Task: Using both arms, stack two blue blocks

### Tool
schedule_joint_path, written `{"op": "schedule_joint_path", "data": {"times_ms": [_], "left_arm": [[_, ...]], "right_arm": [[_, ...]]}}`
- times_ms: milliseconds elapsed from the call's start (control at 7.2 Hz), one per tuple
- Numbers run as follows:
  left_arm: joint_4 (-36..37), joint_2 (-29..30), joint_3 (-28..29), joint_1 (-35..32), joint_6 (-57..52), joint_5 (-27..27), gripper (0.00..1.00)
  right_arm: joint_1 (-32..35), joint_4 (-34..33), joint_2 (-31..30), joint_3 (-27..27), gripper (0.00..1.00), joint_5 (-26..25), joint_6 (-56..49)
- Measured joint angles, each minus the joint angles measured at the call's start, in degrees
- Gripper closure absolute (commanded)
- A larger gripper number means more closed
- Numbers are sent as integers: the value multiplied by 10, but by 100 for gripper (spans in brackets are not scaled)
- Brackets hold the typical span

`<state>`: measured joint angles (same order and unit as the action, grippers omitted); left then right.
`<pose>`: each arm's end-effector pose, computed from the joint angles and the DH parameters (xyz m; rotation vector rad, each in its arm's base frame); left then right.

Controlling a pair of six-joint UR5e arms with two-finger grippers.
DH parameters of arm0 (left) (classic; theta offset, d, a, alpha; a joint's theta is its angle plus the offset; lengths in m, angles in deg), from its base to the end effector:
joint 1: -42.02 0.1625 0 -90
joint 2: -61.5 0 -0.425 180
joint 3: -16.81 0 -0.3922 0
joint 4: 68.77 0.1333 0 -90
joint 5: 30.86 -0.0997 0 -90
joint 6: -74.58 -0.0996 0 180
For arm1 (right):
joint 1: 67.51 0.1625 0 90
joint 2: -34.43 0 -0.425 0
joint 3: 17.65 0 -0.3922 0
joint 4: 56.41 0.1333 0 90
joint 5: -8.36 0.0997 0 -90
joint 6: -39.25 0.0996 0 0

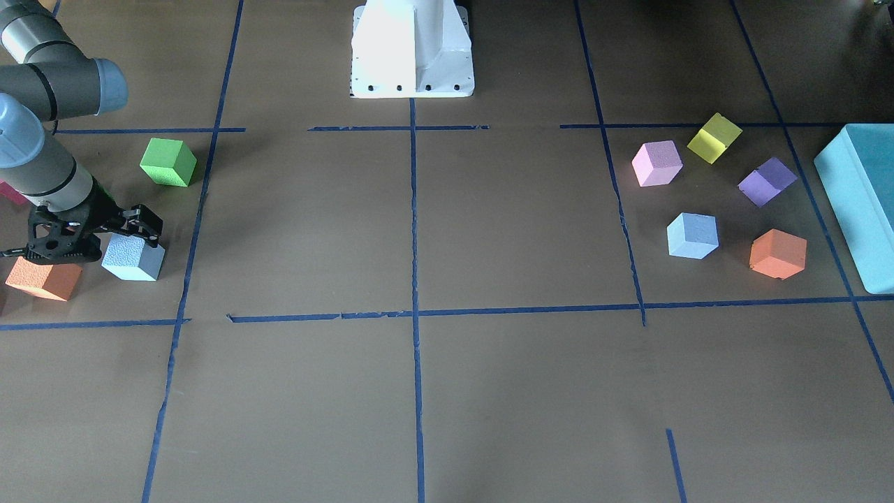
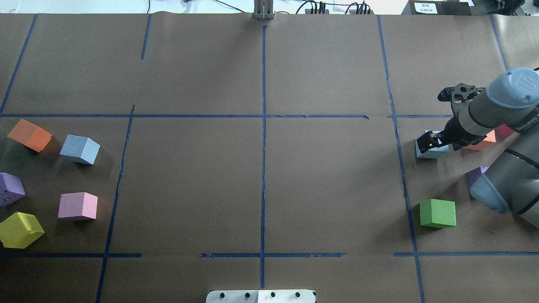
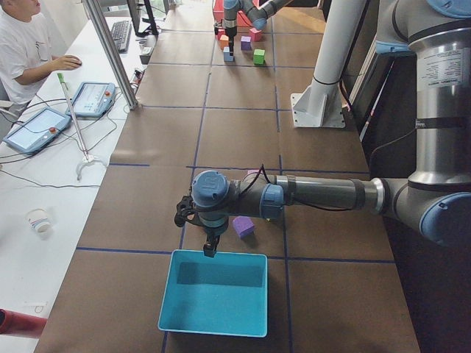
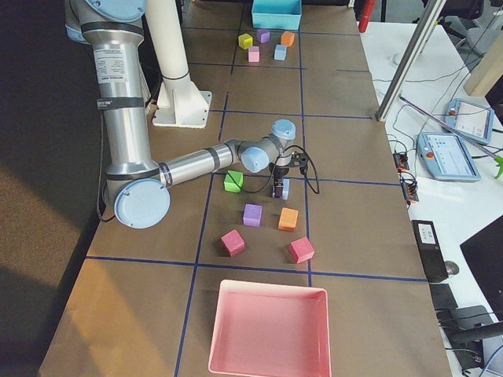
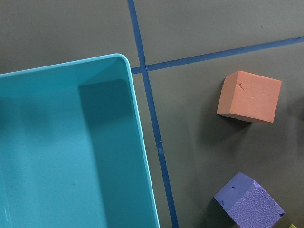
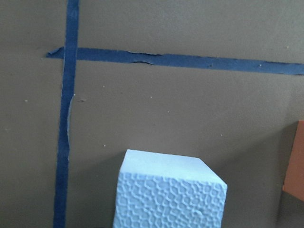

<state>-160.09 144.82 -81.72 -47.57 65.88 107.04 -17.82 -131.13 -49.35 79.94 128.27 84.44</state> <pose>-0.0562 -0.4462 0.6331 0.1125 0.8309 0.1727 -0.2959 -0.4781 0.5184 0.0176 -0.7112 -0.0509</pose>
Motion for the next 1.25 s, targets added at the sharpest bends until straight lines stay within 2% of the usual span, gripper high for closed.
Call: {"op": "schedule_joint_path", "data": {"times_ms": [139,278,694,972,1250], "left_arm": [[0,0,0,0,0,0,0],[1,-1,0,0,0,0,0],[1,-1,1,0,0,0,0],[1,-1,1,0,0,0,0],[1,-2,3,0,0,0,0]], "right_arm": [[-5,0,8,-15,59,-2,-1],[-8,0,18,-29,90,-3,-1],[-10,-3,54,-32,96,0,1],[-30,-46,146,-41,96,0,25],[-76,-75,249,-66,98,-8,100]]}}
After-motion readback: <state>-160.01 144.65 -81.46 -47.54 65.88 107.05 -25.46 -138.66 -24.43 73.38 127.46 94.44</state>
